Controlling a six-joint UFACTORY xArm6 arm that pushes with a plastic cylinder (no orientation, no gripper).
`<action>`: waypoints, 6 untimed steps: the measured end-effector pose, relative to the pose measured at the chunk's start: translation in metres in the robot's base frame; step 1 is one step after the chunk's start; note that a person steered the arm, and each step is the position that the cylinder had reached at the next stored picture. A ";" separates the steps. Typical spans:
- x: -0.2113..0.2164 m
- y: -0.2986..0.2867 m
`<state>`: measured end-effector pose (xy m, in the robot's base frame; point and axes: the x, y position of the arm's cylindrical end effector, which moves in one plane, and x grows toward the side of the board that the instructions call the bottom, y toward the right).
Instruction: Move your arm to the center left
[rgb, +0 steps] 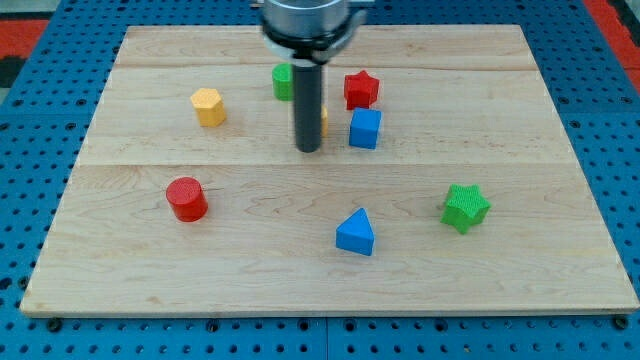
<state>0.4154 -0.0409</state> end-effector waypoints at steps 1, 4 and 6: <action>0.001 -0.069; 0.023 -0.178; 0.064 -0.184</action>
